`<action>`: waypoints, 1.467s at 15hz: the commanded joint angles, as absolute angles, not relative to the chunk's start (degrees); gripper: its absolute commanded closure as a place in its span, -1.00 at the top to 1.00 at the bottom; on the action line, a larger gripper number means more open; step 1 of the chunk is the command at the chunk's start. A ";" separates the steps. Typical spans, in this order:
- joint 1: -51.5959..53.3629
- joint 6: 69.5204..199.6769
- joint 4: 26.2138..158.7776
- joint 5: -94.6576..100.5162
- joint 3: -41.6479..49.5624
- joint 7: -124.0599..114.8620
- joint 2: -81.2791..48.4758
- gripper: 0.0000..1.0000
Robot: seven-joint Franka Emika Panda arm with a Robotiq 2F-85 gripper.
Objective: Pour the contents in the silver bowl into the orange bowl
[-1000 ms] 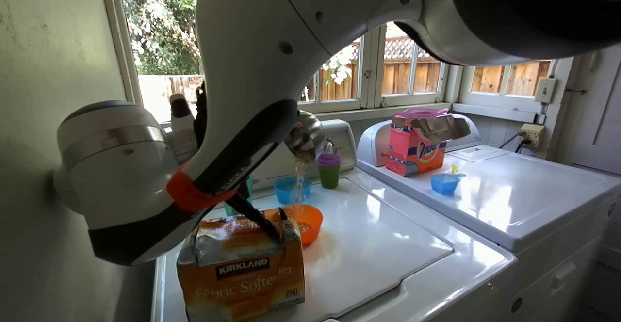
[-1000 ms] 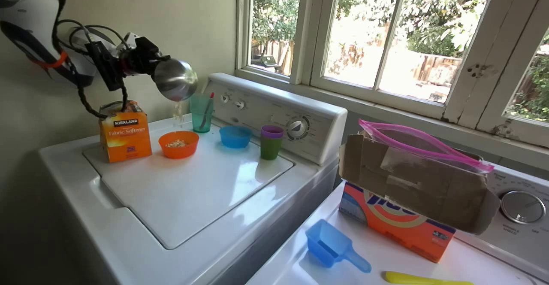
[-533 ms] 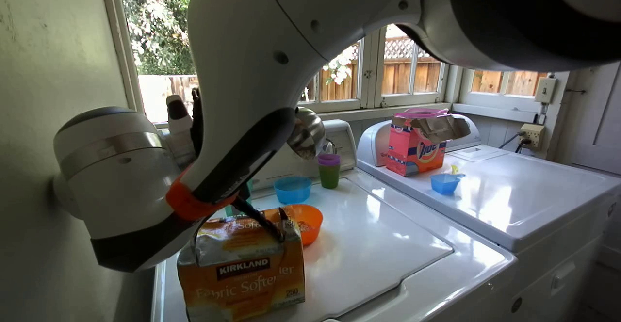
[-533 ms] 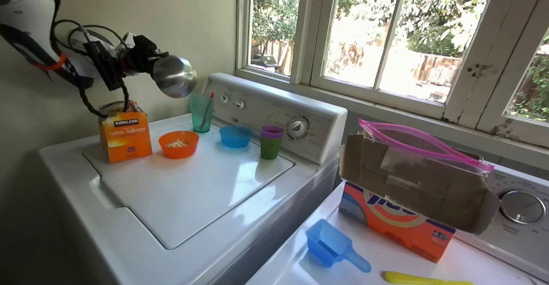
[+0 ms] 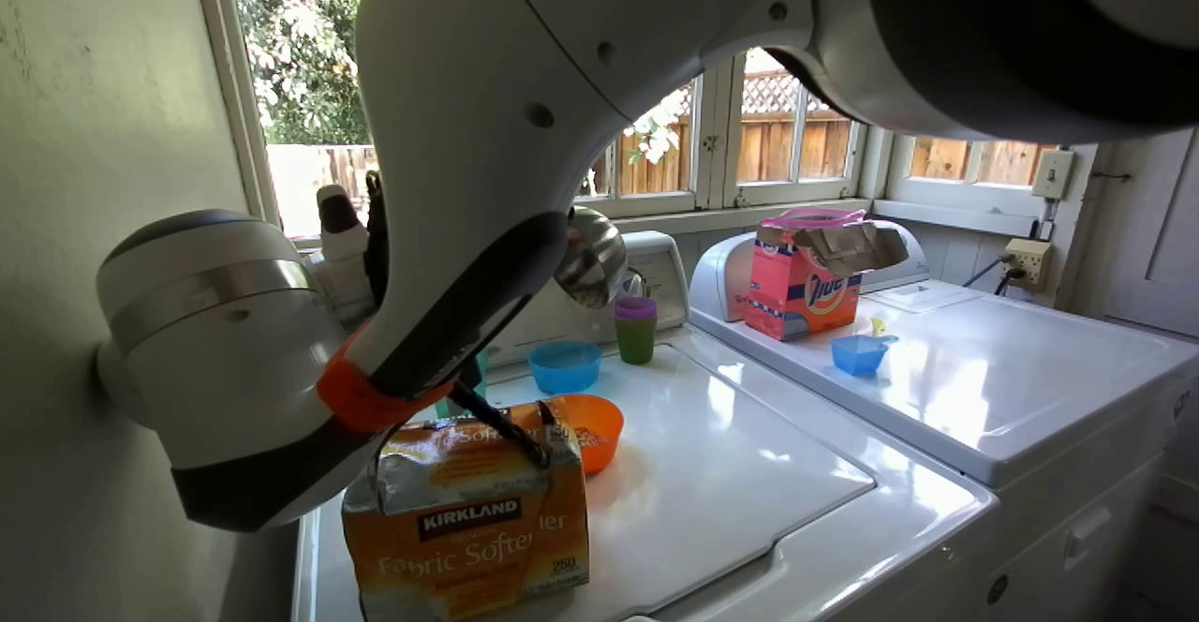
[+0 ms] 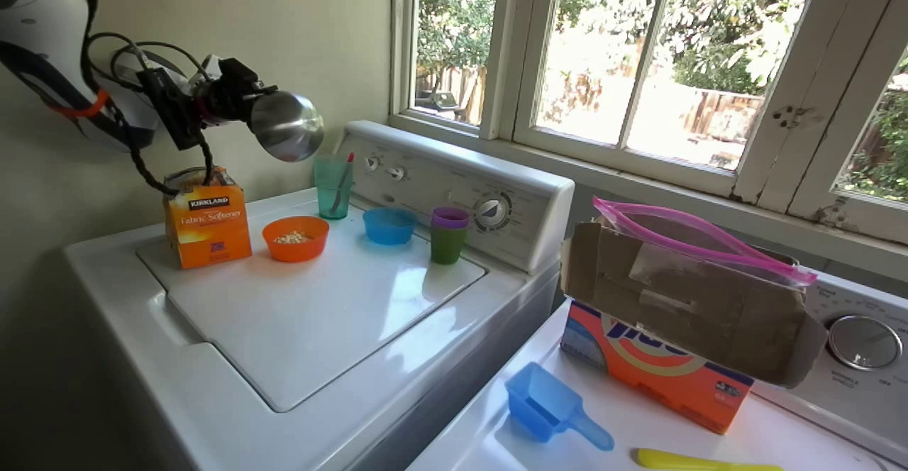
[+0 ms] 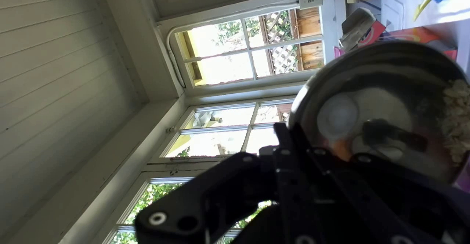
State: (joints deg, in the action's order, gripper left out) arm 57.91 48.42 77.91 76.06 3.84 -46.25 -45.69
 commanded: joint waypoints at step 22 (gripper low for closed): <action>46.90 52.08 76.91 71.07 -6.39 -47.20 -46.70 -0.98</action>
